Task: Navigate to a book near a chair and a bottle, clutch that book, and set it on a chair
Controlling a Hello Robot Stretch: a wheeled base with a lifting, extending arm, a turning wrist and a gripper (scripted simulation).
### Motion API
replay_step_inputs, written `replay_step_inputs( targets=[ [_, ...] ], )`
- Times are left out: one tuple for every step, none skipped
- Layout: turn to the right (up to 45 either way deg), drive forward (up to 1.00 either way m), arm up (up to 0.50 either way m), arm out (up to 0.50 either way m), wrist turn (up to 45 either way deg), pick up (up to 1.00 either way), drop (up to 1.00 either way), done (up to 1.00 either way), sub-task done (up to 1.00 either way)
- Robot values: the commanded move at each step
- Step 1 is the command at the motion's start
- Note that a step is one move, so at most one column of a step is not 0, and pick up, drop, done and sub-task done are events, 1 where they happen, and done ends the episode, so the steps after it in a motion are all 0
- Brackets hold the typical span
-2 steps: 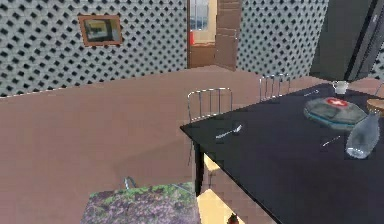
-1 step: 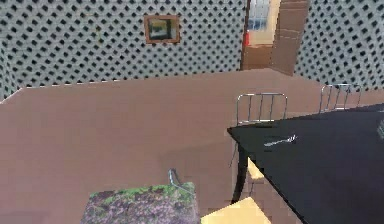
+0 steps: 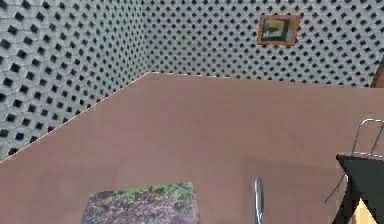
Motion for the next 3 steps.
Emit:
replay_step_inputs(
  targets=[
    [0.0,0.15,0.0,0.0,0.0,0.0,0.0,0.0,0.0],
    [45.0,0.0,0.0,0.0,0.0,0.0,0.0,0.0,0.0],
    [33.0,0.0,0.0,0.0,0.0,0.0,0.0,0.0,0.0]
  ],
)
